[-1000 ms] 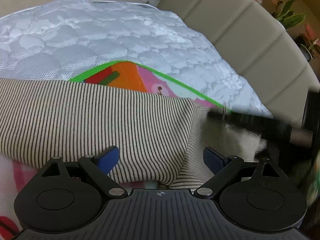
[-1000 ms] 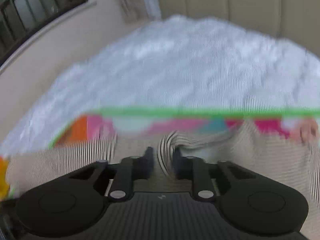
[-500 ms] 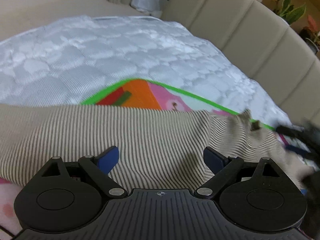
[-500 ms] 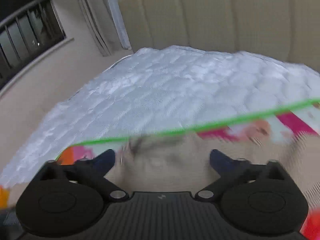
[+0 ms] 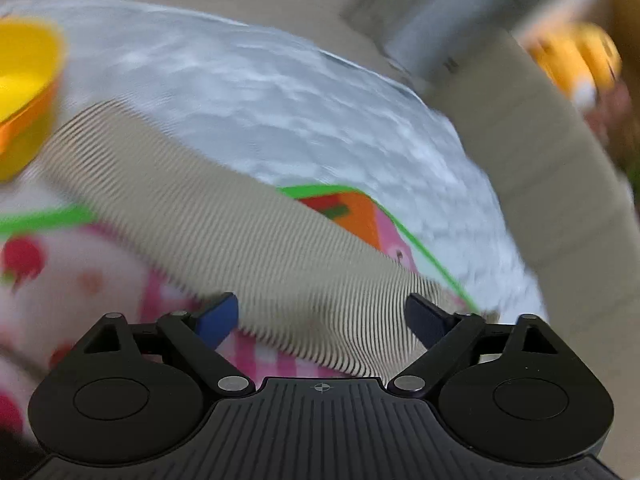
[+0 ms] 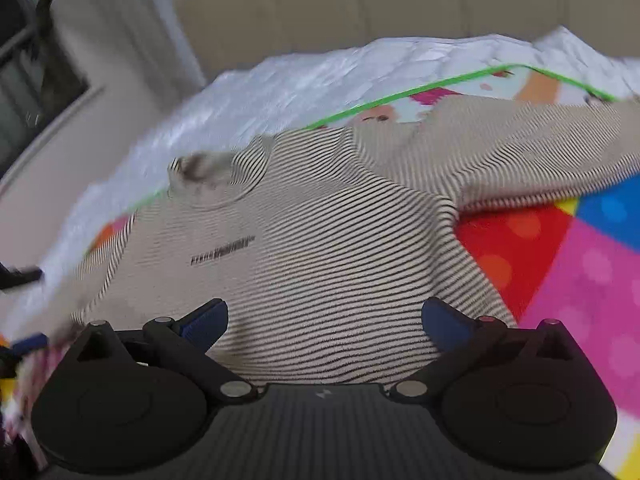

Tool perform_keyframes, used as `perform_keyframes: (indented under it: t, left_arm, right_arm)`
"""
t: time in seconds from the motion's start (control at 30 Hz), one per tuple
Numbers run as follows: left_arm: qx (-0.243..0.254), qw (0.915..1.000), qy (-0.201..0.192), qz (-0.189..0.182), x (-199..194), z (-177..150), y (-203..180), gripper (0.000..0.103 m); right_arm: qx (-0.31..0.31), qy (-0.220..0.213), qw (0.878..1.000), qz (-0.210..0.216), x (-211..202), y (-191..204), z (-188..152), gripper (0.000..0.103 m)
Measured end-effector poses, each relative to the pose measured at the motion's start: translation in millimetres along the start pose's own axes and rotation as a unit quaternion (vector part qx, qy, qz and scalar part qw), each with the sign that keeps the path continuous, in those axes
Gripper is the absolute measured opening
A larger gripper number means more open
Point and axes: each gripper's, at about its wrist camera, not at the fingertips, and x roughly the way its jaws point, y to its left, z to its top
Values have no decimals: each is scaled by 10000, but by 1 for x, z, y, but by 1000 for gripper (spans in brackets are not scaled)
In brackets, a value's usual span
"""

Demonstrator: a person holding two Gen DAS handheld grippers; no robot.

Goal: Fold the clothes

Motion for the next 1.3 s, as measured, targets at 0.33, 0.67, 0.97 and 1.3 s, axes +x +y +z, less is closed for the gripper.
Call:
perform_keyframes:
  t: [0.33, 0.67, 0.97, 1.3]
  left_arm:
    - [-1327, 9873, -485, 727, 4, 16, 55, 40]
    - [884, 9835, -1305, 889, -25, 31, -13, 9]
    - [3705, 9071, -1967, -351, -59, -42, -169, 9]
    - [5154, 8540, -295, -650, 21, -171, -204, 22]
  right_arm:
    - [709, -196, 9965, 386, -16, -23, 12, 103]
    - [939, -1365, 9860, -186, -57, -56, 33, 103]
    - [2063, -1727, 9623, -392, -76, -112, 42, 103]
    - [2040, -1486, 9667, -416, -70, -119, 39, 103]
